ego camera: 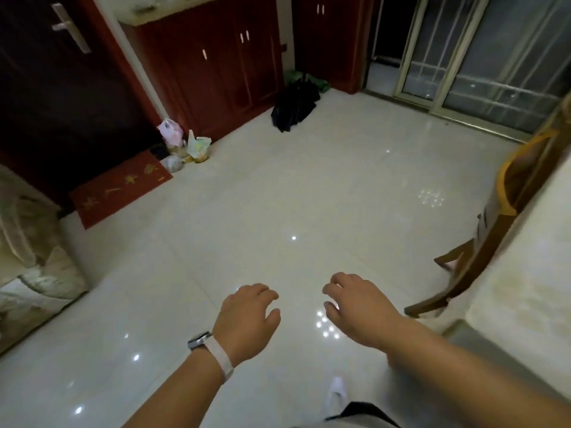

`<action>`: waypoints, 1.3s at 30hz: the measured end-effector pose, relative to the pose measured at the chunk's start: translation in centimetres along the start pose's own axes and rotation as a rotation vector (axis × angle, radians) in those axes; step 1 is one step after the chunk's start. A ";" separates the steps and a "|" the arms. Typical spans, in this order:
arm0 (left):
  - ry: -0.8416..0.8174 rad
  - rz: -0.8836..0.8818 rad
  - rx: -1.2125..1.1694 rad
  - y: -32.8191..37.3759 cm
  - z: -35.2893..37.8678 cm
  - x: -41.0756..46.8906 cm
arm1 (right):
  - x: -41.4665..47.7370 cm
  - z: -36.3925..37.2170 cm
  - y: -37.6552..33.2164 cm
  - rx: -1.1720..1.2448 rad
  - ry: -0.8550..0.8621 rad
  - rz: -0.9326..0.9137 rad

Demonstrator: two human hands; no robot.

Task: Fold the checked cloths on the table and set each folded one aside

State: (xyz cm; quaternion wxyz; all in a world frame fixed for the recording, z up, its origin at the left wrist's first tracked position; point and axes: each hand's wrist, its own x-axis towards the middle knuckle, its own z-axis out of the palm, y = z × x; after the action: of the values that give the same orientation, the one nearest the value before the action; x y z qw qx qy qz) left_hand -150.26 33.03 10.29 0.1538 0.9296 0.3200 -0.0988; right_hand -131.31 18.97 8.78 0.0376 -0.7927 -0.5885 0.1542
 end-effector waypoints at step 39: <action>-0.154 0.630 -0.102 4.8 -14.6 61.5 | 32.6 -17.2 26.5 0.121 0.132 0.869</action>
State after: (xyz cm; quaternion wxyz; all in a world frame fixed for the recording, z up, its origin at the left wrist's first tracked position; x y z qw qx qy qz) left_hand -98.31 69.21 7.62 0.2470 0.9638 0.0088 -0.1000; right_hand -93.48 43.84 12.15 0.0532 -0.9710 -0.1871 0.1392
